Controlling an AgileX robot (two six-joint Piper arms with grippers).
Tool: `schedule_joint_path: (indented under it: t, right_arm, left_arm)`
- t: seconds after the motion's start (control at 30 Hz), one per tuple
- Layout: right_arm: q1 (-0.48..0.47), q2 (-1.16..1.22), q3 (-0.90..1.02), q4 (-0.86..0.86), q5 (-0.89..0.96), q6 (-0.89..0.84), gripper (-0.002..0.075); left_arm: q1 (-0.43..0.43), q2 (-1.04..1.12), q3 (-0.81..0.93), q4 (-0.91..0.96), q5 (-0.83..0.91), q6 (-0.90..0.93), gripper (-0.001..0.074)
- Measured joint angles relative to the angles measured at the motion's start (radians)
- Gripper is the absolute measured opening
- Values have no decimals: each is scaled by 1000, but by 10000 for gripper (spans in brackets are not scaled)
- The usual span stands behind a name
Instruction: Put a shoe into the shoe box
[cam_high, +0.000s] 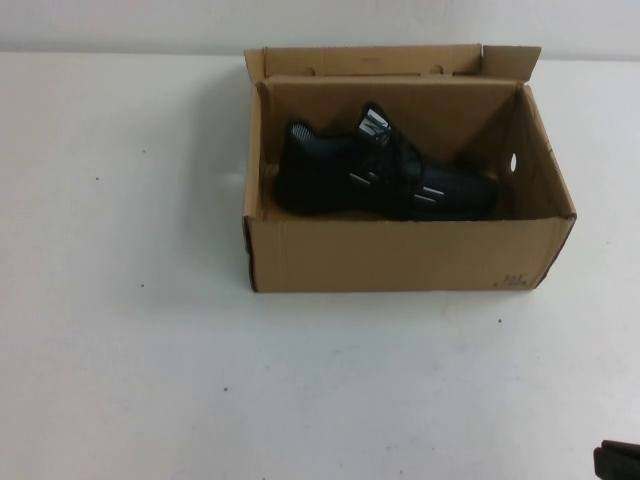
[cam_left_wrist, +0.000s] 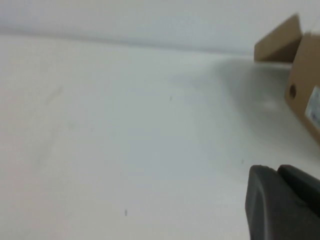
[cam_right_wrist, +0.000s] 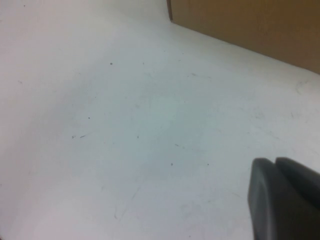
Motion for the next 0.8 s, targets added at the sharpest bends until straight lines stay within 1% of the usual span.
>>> schedule_joint_path:
  t: [0.07,0.27,0.8]
  right_arm:
    - [0,0,0,0,0,0,-15]
    - [0,0,0,0,2,0,-15]
    - [0,0,0,0,18,0,-15]
  left_arm:
    - [0,-2,38,0,9,-9,-1]
    - [0,-2,49,10,134,-17,-1]
    - [0,-2,49,12,136,-19,-1]
